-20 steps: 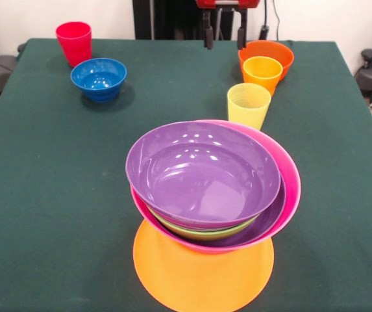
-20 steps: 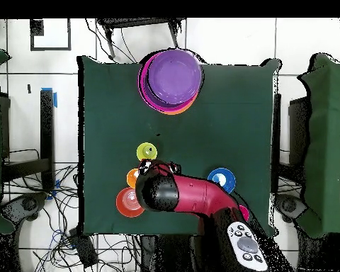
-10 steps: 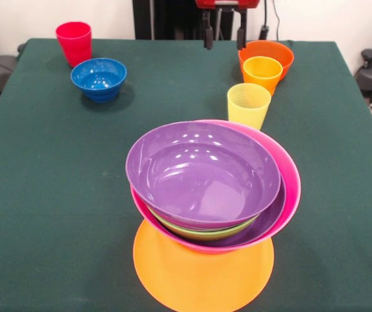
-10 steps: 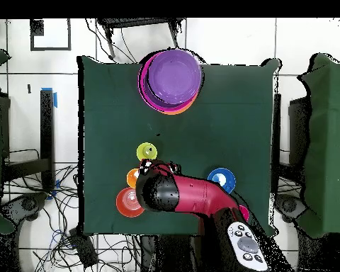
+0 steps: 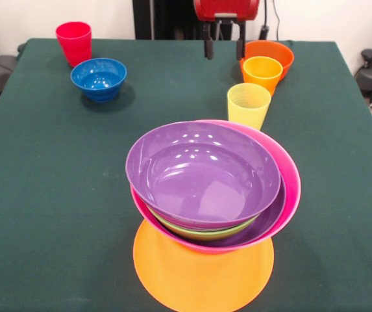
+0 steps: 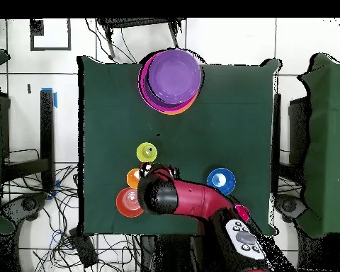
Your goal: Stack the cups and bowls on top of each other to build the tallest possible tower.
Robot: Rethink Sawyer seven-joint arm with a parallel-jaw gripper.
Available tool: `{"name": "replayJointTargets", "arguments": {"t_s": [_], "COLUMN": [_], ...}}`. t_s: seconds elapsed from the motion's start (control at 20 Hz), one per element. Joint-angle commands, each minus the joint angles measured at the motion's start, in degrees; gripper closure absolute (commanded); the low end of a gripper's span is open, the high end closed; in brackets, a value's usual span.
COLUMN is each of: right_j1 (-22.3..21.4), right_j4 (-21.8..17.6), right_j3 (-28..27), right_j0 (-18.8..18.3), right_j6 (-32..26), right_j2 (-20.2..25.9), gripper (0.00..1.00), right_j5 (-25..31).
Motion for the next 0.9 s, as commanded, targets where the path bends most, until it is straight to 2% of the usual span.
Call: {"name": "replayJointTargets", "arguments": {"t_s": [0.05,0.9], "right_j1": [8.4,10.3], "right_j4": [-2.8,-3.8], "right_j3": [3.7,5.6], "right_j0": [0.3,-1.3], "right_j6": [9.8,8.2], "right_j2": [1.2,2.5], "gripper": [0.0,0.0], "right_j5": [-6.9,-8.1]}}
